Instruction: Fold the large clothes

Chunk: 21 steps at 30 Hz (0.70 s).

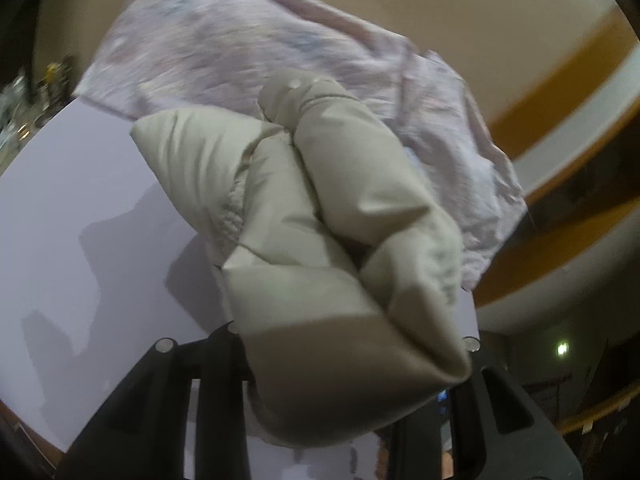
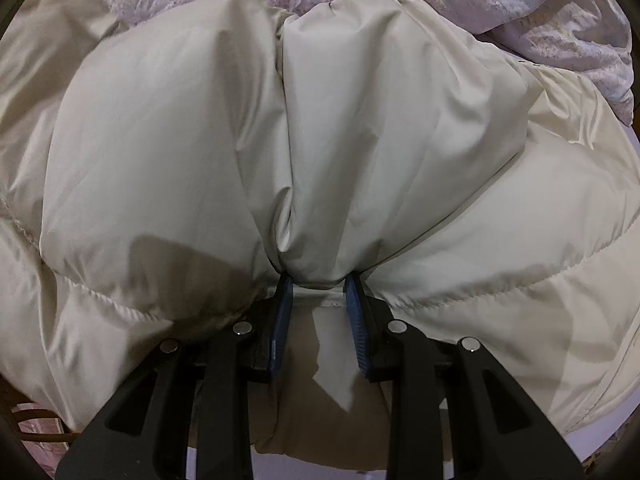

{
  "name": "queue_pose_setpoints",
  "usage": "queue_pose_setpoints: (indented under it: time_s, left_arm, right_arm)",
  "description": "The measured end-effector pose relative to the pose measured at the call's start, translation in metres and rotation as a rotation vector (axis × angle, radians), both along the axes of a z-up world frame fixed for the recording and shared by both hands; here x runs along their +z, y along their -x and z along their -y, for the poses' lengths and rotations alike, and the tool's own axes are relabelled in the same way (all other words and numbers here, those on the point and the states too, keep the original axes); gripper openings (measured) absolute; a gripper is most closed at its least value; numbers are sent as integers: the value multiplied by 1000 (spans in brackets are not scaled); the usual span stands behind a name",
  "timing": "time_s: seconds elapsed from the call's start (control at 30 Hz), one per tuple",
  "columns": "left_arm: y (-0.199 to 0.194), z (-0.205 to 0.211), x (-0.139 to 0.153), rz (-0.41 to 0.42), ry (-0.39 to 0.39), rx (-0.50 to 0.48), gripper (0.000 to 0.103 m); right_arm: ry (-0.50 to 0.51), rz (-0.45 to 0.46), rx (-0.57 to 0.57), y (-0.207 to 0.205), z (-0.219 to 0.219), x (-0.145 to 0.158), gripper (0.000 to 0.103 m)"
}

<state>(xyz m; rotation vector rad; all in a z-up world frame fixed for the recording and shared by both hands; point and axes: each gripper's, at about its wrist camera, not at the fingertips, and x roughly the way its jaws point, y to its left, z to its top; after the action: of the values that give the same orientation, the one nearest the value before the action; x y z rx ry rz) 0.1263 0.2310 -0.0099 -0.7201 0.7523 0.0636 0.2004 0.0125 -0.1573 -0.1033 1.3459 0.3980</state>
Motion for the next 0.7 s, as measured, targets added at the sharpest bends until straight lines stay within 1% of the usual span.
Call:
queue_pose_setpoints:
  time_s: [0.23, 0.4, 0.6, 0.7]
  left_arm:
    - [-24, 48, 14, 30, 5, -99, 32]
    - [-38, 79, 20, 29, -15, -142, 34]
    - [-52, 113, 25, 36, -28, -188, 35]
    - [-57, 132, 26, 39, -30, -213, 36]
  right_arm:
    - [-44, -32, -2, -9, 6, 1, 30]
    - [-111, -61, -19, -11, 29, 11, 30]
    - [-160, 1, -37, -2, 71, 39, 30]
    - [-170, 17, -70, 2, 96, 45, 30]
